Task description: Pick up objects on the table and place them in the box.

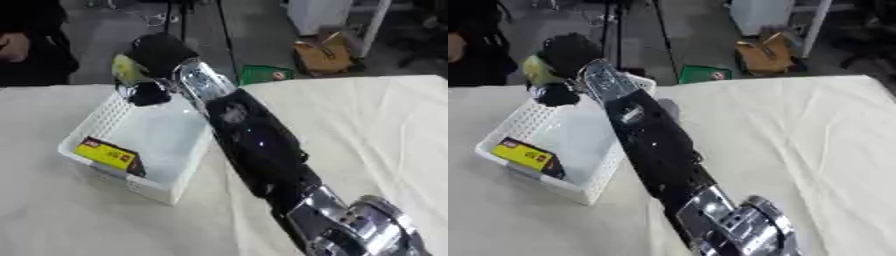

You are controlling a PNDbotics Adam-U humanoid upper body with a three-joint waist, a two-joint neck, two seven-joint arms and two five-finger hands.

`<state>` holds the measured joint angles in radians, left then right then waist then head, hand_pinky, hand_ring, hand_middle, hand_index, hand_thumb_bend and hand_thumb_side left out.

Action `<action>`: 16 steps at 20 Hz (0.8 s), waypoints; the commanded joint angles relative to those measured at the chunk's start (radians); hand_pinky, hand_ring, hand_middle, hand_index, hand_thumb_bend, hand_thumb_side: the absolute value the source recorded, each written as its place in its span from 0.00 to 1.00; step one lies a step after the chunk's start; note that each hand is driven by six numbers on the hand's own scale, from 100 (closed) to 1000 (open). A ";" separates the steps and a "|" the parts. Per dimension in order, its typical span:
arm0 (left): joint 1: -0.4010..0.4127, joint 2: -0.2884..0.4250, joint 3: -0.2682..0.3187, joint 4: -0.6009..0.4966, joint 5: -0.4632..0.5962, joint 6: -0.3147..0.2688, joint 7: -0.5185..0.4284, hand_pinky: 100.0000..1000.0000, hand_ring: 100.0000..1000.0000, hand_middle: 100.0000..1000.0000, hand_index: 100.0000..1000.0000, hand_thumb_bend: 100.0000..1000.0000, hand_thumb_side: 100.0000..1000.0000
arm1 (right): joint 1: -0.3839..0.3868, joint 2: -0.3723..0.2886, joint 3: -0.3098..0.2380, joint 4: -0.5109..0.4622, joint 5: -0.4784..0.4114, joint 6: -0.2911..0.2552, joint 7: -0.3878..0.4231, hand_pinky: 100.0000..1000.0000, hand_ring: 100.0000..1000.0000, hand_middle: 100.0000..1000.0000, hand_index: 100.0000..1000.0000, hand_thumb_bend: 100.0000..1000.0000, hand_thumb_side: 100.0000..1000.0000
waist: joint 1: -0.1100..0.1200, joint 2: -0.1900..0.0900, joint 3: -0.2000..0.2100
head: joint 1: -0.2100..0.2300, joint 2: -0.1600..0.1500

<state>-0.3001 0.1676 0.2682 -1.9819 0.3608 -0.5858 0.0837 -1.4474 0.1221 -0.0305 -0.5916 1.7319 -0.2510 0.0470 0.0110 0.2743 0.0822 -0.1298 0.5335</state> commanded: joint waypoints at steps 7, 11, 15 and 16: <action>-0.011 0.006 0.001 -0.018 0.002 0.002 -0.006 0.67 0.66 0.78 0.72 0.00 0.63 | -0.031 -0.003 -0.005 0.014 -0.025 -0.056 0.190 0.93 0.98 0.89 1.00 0.65 1.00 | 0.006 -0.016 -0.001 | -0.001 -0.006; -0.011 0.006 0.001 -0.018 0.002 0.002 -0.006 0.68 0.66 0.78 0.72 0.00 0.63 | -0.030 -0.001 -0.005 -0.003 -0.035 -0.049 0.231 0.95 1.00 0.94 1.00 0.66 1.00 | 0.006 -0.016 0.000 | -0.001 -0.006; -0.010 0.005 0.001 -0.018 0.001 0.003 -0.007 0.68 0.66 0.78 0.72 0.00 0.63 | -0.031 0.000 -0.004 -0.007 -0.038 -0.042 0.253 0.98 1.00 1.00 1.00 0.70 1.00 | 0.006 -0.014 -0.001 | -0.001 -0.005; -0.010 0.005 0.001 -0.018 0.000 0.003 -0.008 0.68 0.66 0.78 0.72 0.00 0.63 | -0.031 -0.001 -0.004 -0.009 -0.038 -0.040 0.256 0.98 1.00 1.00 1.00 0.72 1.00 | 0.006 -0.014 -0.001 | -0.001 -0.005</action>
<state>-0.3001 0.1670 0.2682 -1.9819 0.3608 -0.5821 0.0799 -1.4511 0.1232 -0.0307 -0.5730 1.7024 -0.2926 0.2958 0.0111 0.2772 0.0806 -0.1298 0.5337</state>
